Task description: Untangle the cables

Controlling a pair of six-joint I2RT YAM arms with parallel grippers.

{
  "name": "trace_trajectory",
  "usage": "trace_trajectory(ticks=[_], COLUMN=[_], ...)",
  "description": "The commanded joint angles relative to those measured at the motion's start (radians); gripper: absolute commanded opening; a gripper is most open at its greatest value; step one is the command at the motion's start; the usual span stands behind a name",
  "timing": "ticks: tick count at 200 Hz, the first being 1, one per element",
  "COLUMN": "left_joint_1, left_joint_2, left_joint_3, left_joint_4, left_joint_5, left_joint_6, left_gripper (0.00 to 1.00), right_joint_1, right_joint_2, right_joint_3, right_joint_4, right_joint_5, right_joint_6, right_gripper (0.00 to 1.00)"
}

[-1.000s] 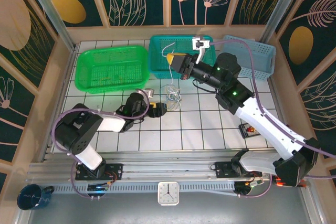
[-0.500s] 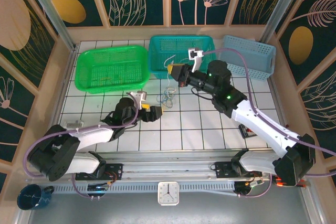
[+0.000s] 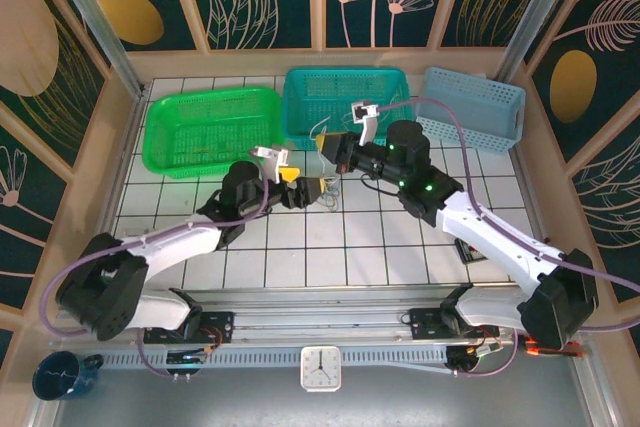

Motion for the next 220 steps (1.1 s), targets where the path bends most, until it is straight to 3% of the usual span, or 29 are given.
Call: trace_trajectory(ticks=[1,70,103,114,220], left_joint_1=[-0.001,-0.001,-0.002,-0.002,-0.001], left_joint_2=[0.063,0.222,0.276,0.286,0.377], left_joint_3=[0.053,0.087,0.041,0.014,-0.134], left_joint_4=[0.056,0.205,0.265,0.288,0.393], left_joint_5=[0.059,0.069,0.078,0.078,0.071], left_joint_6=[0.016,-0.022,-0.038,-0.045,-0.078], left_gripper=[0.91,0.69,0.39,0.33,0.37], right_joint_1=[0.027,0.084,0.078,0.072,-0.138], right_joint_2=[-0.007,-0.029,-0.032,-0.029,-0.016], right_joint_3=[0.02,0.112,0.214,0.249,0.454], right_joint_4=[0.003,0.009,0.017,0.021,0.159], right_joint_5=[0.009,0.012,0.021,0.021,0.029], right_joint_6=[-0.016,-0.004,-0.023,-0.032,0.013], right_gripper=[0.0,0.0,0.0,0.0,0.0])
